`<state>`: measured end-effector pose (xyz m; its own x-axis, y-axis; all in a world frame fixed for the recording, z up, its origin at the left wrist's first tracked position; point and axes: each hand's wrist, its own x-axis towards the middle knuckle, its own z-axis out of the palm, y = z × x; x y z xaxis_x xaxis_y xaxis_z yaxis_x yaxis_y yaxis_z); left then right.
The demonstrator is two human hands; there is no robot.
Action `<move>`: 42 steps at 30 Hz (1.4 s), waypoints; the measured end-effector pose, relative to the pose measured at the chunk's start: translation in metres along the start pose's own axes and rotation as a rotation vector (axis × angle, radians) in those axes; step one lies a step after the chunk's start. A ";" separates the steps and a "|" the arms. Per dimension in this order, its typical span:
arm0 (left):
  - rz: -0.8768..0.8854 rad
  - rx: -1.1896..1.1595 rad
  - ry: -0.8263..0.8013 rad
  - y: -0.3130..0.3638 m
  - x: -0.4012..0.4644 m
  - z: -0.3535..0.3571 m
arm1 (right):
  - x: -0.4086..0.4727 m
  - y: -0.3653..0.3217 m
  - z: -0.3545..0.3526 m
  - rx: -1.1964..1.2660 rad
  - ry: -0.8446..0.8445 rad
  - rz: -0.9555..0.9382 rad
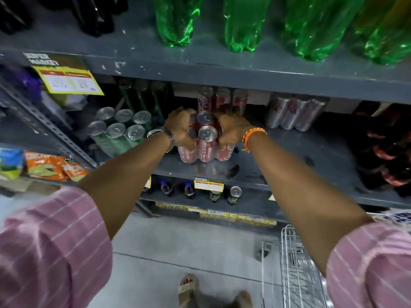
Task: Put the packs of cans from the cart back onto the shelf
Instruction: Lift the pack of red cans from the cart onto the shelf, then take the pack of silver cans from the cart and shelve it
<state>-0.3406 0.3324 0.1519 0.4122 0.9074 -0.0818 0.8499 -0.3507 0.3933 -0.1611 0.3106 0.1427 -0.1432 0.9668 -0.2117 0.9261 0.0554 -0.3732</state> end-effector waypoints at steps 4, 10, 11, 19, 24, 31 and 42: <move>0.004 -0.029 -0.032 -0.003 0.010 0.009 | 0.004 0.008 0.004 -0.018 -0.025 0.040; 0.021 0.014 -0.085 -0.006 0.018 0.011 | 0.006 0.012 0.006 -0.045 -0.042 0.107; 0.025 0.019 -0.096 -0.007 0.018 0.012 | 0.005 0.012 0.006 -0.047 -0.032 0.105; 0.071 -0.082 0.065 0.007 -0.013 0.017 | -0.032 0.027 -0.014 0.099 0.022 0.039; 0.184 -0.201 0.405 0.065 -0.052 0.035 | -0.096 0.058 -0.034 0.225 0.247 0.041; 0.284 -0.248 0.254 0.151 -0.086 0.081 | -0.211 0.125 -0.035 0.271 0.416 0.293; 0.550 -0.168 -0.227 0.297 -0.107 0.211 | -0.406 0.249 0.054 0.447 0.468 0.757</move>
<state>-0.0631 0.0820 0.0840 0.8507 0.5255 -0.0117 0.4372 -0.6950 0.5709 0.1089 -0.0815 0.0865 0.6725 0.7146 -0.1925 0.4859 -0.6226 -0.6134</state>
